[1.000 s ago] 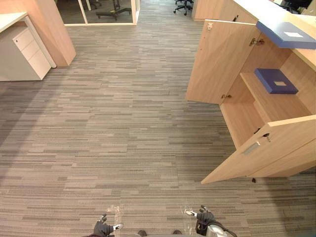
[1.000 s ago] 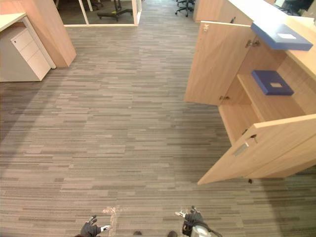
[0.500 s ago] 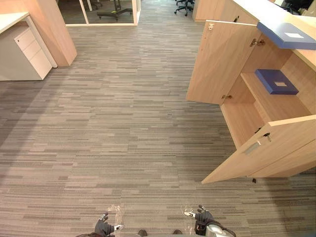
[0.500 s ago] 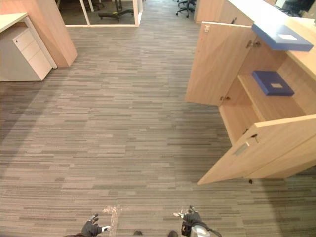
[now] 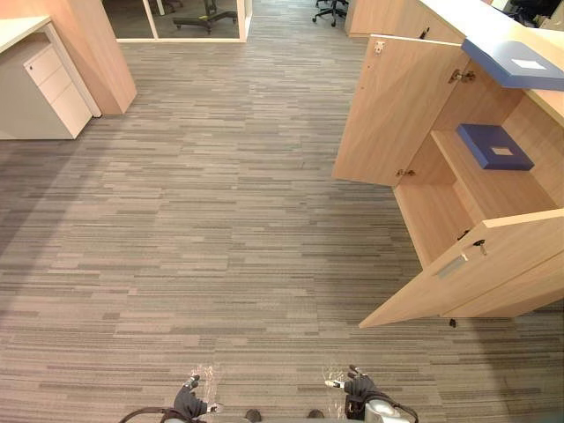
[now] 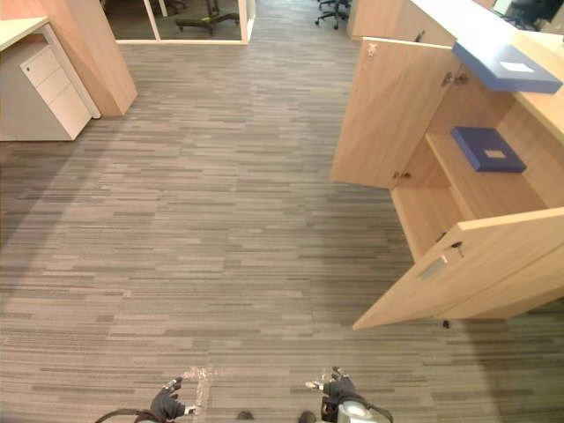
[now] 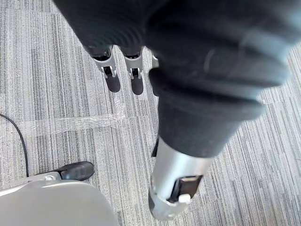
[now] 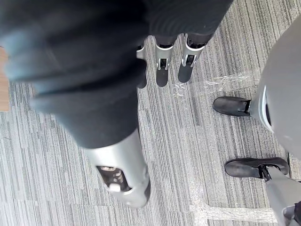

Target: Walk over to the cabinet, pick up the folder, carry it to the office cabinet, place the folder inside the office cabinet, then close the office cabinet door

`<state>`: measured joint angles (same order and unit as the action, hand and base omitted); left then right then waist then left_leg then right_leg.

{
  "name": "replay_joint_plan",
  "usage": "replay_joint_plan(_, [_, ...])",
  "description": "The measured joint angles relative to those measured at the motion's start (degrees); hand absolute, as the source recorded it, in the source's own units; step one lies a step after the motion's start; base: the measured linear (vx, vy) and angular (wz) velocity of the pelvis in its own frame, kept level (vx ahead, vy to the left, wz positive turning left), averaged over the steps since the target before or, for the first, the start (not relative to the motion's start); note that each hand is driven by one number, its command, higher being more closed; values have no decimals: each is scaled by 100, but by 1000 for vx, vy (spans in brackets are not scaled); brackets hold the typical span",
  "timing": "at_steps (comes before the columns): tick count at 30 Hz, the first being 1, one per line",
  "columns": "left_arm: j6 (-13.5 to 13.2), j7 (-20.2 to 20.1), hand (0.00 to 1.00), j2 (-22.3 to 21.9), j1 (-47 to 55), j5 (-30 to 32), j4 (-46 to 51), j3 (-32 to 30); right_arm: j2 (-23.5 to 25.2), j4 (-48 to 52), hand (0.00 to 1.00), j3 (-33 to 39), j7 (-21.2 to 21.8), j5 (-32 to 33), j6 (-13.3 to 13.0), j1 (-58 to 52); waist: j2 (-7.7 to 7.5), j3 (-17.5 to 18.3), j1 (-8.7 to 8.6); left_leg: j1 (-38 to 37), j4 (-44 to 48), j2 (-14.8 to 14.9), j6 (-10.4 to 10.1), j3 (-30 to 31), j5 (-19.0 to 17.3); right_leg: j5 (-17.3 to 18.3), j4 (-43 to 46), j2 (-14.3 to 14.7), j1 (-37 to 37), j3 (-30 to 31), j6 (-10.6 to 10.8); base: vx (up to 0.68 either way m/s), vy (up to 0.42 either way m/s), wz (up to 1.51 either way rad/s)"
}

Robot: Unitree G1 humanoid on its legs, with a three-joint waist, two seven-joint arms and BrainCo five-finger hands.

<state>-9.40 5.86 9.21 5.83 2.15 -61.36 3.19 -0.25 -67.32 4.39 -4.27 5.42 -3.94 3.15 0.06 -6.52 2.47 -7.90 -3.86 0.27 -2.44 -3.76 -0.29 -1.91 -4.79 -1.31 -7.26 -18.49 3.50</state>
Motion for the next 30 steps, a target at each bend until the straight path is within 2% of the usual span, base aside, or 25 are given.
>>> replay_joint_plan(8, [94,-9,0,-55,12,-485,-149,-305,-2,5,0,20,-32,-240,43,6,-40,-25,2,1,5,-6,3,57,4,1,0,-7,-15,-57,0,-4,-3,2])
replay_joint_plan(13, [117,-28,0,-76,10,-668,-195,-423,-5,4,0,58,-41,-386,76,20,-49,-37,-12,94,53,-44,8,216,28,2,2,-53,-13,-324,-1,-10,-12,20])
replay_joint_plan(15, [117,-53,0,-50,-8,-694,-166,-495,-15,-47,0,61,-43,-434,102,79,-110,-107,-54,465,688,-158,-73,304,-164,9,3,-177,-11,-415,-4,-25,35,35])
replay_joint_plan(16, [115,-61,0,-32,-9,-712,-110,-537,-42,-120,0,61,-43,-432,109,145,-145,-171,-58,871,1486,-249,-201,247,-366,70,4,-293,-21,-441,-84,-64,72,23])
replay_joint_plan(17, [115,-63,0,-35,-15,-725,-86,-543,-88,-191,0,54,-43,-427,114,194,-115,-265,-40,1286,2443,-271,-333,81,-500,139,14,-375,-41,-452,-130,-105,90,17])
replay_joint_plan(18, [115,-61,0,-40,-10,-740,-71,-545,-110,-209,0,51,-42,-419,120,206,-102,-310,-31,1482,2908,-264,-352,-6,-510,191,29,-411,-92,-444,-191,-98,105,7])
replay_joint_plan(19, [111,-42,0,-95,-5,-824,-38,-594,-184,-207,0,45,-45,-392,143,204,-63,-369,9,1878,3741,-174,-363,-156,-688,232,99,-461,-179,-418,-208,-68,134,-7])
replay_joint_plan(20, [111,11,0,-173,33,-896,-16,-684,-271,-207,0,40,-47,-353,159,193,42,-371,16,2128,4147,89,-157,-354,-1018,275,189,-472,-179,-356,-171,-22,124,-14])
replay_joint_plan(21, [115,35,0,-188,55,-918,-16,-703,-306,-208,0,39,-47,-313,161,191,73,-371,16,2222,4187,221,-93,-402,-1131,278,202,-488,-175,-327,-160,7,142,-24])
replay_joint_plan(22, [115,48,0,-185,125,-931,-8,-739,-369,-212,0,39,-48,-239,163,194,89,-380,22,2376,4020,472,-21,-457,-1200,283,225,-565,-159,-241,-98,48,198,-36])
replay_joint_plan(23, [128,55,0,-200,195,-944,-21,-783,-427,-212,0,41,-50,-205,165,193,77,-422,20,2405,3627,655,-51,-423,-1179,301,258,-705,-160,-124,-2,104,302,-44])
replay_joint_plan(25, [157,63,0,-231,259,-948,-122,-861,-501,-215,0,39,-69,-205,170,189,85,-445,11,2391,2999,807,-154,-235,-1067,357,327,-924,-155,8,185,153,333,-37])
replay_joint_plan(27, [175,84,0,-289,374,-979,-122,-876,-558,-220,0,12,-96,-208,173,175,151,-411,5,2212,1985,1022,-422,17,-727,370,305,-1278,-174,183,632,207,421,-40])
replay_joint_plan(28, [184,78,0,-290,374,-980,-123,-884,-546,-220,0,5,-97,-208,173,173,153,-403,5,2180,2016,974,-596,-165,-361,378,280,-1412,-229,212,746,256,448,-44])
replay_joint_plan(29, [186,67,0,-221,398,-971,-119,-888,-473,-274,0,43,-93,-208,177,187,44,-345,20,2215,2166,699,-451,-381,-158,413,233,-1752,-254,215,820,343,422,-28])
replay_joint_plan(30, [187,70,0,-174,357,-970,-118,-897,-357,-342,0,63,-83,-211,184,230,-69,-274,5,2273,2384,473,-236,-509,-423,152,395,-1952,-258,197,789,372,378,-32])
